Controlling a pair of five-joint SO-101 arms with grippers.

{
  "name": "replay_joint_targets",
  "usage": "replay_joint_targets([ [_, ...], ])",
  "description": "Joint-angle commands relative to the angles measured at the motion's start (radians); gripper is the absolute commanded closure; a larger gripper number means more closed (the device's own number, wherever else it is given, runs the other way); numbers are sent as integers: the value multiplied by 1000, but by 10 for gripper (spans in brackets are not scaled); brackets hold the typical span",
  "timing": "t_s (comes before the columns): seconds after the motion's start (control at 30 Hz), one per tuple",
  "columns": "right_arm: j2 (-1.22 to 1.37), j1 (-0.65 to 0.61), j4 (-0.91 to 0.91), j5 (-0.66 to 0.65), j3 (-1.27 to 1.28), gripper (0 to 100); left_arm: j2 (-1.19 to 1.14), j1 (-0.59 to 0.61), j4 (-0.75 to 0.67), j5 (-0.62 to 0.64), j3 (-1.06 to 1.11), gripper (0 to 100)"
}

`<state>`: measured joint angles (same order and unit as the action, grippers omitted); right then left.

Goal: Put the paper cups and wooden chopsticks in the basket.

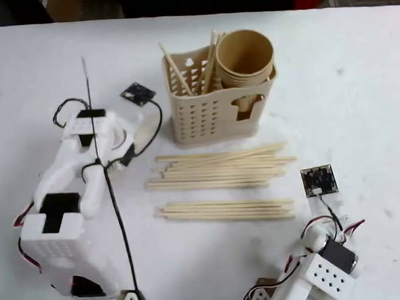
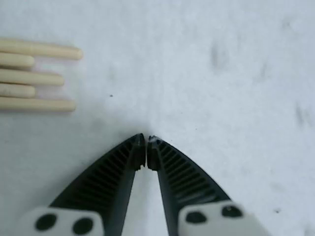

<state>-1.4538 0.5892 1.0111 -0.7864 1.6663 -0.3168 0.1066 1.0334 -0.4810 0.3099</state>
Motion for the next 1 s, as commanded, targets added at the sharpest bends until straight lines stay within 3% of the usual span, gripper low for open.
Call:
replay_joint_targets([
  [0.0, -5, 19, -16, -12, -3, 974, 76, 102, 51, 12, -37, 978],
  [0.3, -5, 19, -16, -12, -3, 974, 631, 76, 255, 20, -35, 978],
  [0.47, -5, 19, -16, -12, -3, 974, 998, -88, 253, 135, -37, 979],
  [0.57, -5, 19, -16, -12, -3, 974, 1113, -257, 143, 206, -37, 979],
  [0.73, -5, 19, -16, -12, -3, 974, 1121, -472, -167, 285, -26, 978],
  [0.97, -5, 19, -16, -12, -3, 974, 912, -584, -612, 362, -38, 976],
])
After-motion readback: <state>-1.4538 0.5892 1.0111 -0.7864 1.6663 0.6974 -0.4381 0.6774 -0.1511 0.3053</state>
